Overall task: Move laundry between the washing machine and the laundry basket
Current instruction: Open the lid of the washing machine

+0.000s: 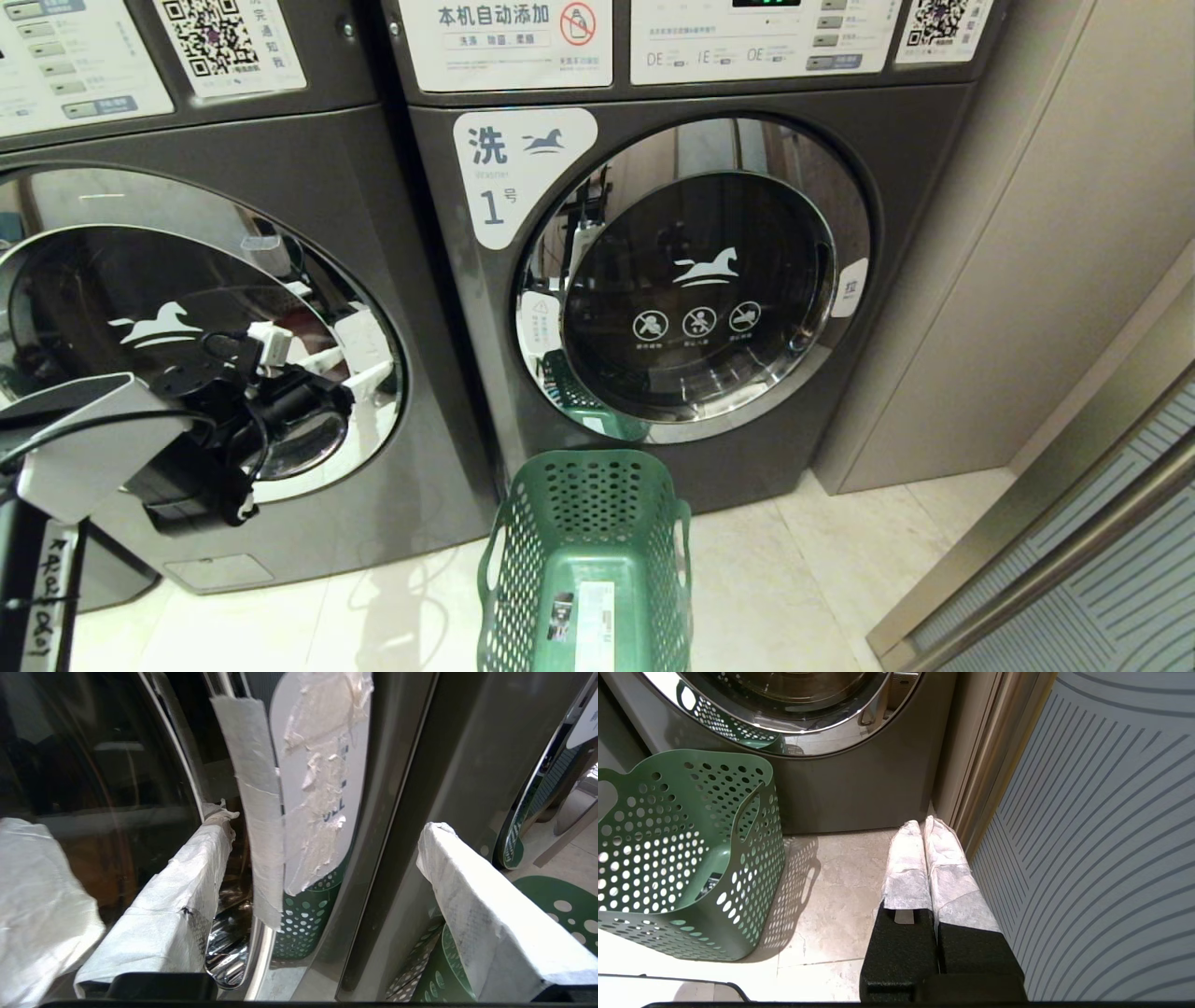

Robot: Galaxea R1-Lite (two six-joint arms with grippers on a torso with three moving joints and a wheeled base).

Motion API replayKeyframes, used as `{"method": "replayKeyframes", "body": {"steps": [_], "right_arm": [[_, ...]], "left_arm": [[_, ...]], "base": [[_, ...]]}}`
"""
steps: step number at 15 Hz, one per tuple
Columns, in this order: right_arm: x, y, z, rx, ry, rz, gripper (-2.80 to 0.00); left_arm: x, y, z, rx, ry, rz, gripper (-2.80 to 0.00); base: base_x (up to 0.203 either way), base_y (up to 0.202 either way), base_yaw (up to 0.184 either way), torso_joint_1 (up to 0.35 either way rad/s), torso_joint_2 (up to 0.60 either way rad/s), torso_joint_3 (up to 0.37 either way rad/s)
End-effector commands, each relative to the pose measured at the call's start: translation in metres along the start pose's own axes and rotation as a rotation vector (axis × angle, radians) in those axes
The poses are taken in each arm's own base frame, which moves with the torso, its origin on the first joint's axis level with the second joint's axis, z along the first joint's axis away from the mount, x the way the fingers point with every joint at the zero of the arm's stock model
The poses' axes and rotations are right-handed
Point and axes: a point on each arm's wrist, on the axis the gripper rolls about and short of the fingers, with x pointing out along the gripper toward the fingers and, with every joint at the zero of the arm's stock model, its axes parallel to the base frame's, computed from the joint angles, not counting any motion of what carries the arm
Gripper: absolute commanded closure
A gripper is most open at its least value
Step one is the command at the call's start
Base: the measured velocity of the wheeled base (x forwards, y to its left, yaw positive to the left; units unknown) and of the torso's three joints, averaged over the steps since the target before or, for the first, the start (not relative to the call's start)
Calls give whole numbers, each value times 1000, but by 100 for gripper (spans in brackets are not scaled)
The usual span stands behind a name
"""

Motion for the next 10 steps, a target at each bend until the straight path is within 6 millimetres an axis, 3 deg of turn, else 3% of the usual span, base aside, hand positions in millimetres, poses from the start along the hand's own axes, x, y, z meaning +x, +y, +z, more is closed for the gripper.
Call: {"method": "replayKeyframes", "body": {"steps": [1,10], "right_arm": [[0,0,0,-1,2,1,0],[0,0,0,-1,2,1,0]], "left_arm": [[-4,2,2,7,-2,2,-280],[-19,3,7,24,-19,19,-280]], "base": [[0,0,0,0,0,0],[0,0,0,0,0,0]]}}
